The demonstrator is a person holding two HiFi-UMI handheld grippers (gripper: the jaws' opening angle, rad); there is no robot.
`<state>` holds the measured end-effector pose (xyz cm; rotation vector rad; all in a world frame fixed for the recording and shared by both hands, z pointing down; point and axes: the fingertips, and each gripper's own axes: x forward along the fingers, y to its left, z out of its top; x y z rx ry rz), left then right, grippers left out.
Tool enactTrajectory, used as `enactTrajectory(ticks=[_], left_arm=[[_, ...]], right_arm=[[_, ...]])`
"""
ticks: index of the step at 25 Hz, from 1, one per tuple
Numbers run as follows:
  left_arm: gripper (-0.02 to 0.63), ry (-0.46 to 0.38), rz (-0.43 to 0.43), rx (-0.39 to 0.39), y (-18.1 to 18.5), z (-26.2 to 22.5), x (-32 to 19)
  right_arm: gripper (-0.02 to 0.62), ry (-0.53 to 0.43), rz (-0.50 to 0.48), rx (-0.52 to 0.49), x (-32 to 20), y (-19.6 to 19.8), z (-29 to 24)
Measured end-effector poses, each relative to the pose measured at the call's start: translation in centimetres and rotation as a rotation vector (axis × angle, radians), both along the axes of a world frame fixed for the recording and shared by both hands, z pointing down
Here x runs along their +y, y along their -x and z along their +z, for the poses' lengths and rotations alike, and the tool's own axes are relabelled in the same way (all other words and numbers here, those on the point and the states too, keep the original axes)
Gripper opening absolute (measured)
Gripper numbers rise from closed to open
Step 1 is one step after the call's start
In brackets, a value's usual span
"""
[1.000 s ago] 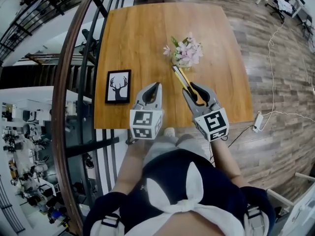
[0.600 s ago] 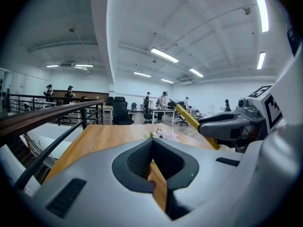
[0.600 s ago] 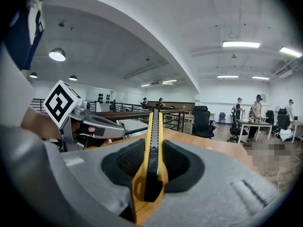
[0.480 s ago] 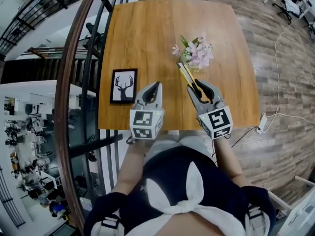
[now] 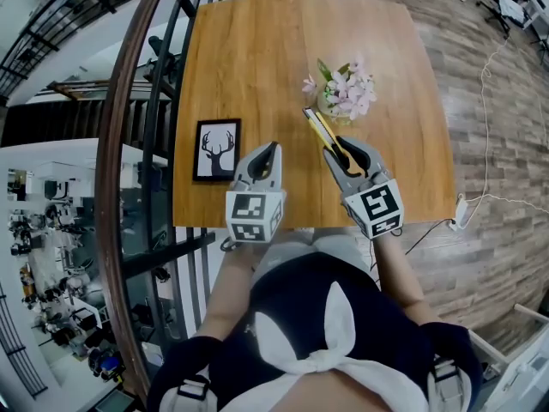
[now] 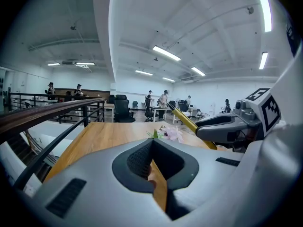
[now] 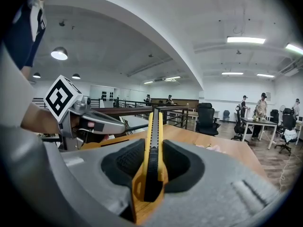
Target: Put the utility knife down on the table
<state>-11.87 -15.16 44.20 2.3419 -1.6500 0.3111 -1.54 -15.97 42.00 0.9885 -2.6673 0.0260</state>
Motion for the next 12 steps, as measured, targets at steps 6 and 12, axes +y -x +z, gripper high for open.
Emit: enactTrajectory(ticks=[6,12], left_arm=[[0.009,0.008,-0.004,0.010,0.1,0.3,-0.1],[0.009,0.020,-0.013,0.012,0.4,1.0,0.0]], right_arm=[[0.118,0.004,-0.039,0.029,0.2,0.6,1.0],[0.117,0.007,-0.049,0.060,0.2,0.8,2.3]])
